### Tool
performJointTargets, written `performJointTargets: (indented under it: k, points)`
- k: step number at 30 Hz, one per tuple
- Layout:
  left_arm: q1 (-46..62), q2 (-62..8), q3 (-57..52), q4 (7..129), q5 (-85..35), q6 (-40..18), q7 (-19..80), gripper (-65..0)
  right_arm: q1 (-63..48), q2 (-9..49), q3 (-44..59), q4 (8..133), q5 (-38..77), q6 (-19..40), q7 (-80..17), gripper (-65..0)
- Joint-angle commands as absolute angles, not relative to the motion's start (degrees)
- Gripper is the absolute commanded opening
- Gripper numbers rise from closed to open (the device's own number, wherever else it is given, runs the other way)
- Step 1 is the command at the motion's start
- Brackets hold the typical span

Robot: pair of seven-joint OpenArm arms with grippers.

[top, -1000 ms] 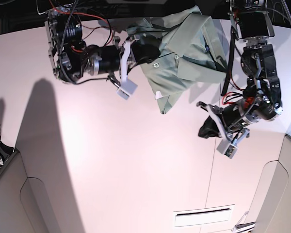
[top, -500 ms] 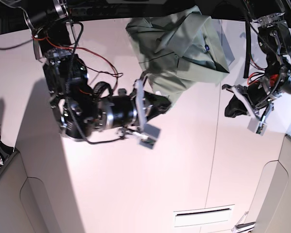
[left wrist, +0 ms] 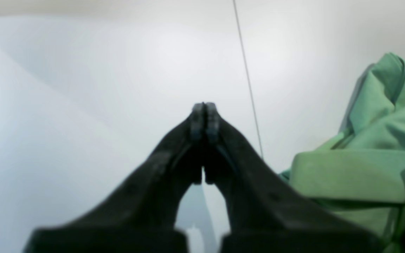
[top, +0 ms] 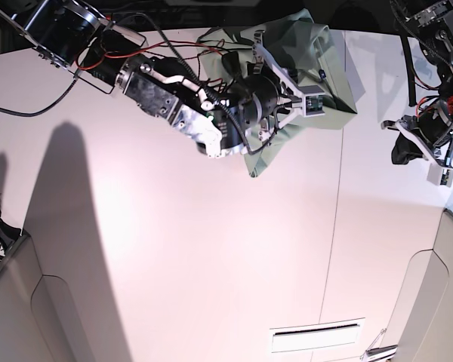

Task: Fold the T-shirt properly
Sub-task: 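Carry the bundled shirt with the right gripper to the table edge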

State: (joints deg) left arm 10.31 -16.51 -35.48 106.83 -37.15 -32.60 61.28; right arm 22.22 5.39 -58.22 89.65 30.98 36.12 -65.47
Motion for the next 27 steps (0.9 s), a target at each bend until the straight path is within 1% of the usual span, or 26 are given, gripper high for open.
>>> performJointTargets:
  k: [1,3,6,9,12,15,19,22,27]
  points:
    - [9.85,-17.30,-35.83,107.85,-37.93,-32.99,60.23,-65.0,23.46,4.91,-58.63,88.49,29.67,36.25,-62.70,-65.0]
    - [9.85,-17.30,-35.88,107.85,-37.95,-32.99,60.23,-65.0,23.44,4.89,-59.57,84.01,27.79,36.21,-59.51,-65.0]
    - [9.87,-17.30,-35.88,107.85,-37.98,-32.99,60.23,-65.0,23.44,4.93,-59.68,76.71,27.51,36.16,-58.92,-65.0]
    - [9.87,-17.30,-35.88,107.85,-38.00,-32.99,60.23,-65.0,23.44,4.93,-59.61,69.56,24.45,34.96,-58.15,-65.0]
    - [9.85,-17.30,-35.88,107.85,-38.87,-32.99,60.23,-65.0,23.44,5.26,-58.83,63.83,20.95,33.91,-54.85,-65.0]
    - [9.85,-17.30,-35.88,107.85,-40.01,-33.01,60.23,-65.0,23.27,6.20,-55.88,60.77,19.90,30.52,-53.15,-65.0]
    - [9.85,-17.30,-35.88,107.85,-40.05,-32.99,59.81,-65.0,23.24,7.73,-49.04,59.70,19.92,22.50,-53.15,-65.0]
    - [9.85,-17.30,-35.88,107.85,-40.07,-32.99,59.55,-65.0,22.98,8.43,-41.58,59.70,19.79,16.88,-53.15,-65.0]
    - [9.85,-17.30,-35.88,107.85,-40.07,-32.99,59.53,-65.0,22.39,8.40,-27.62,59.66,17.30,10.33,-53.04,-65.0]
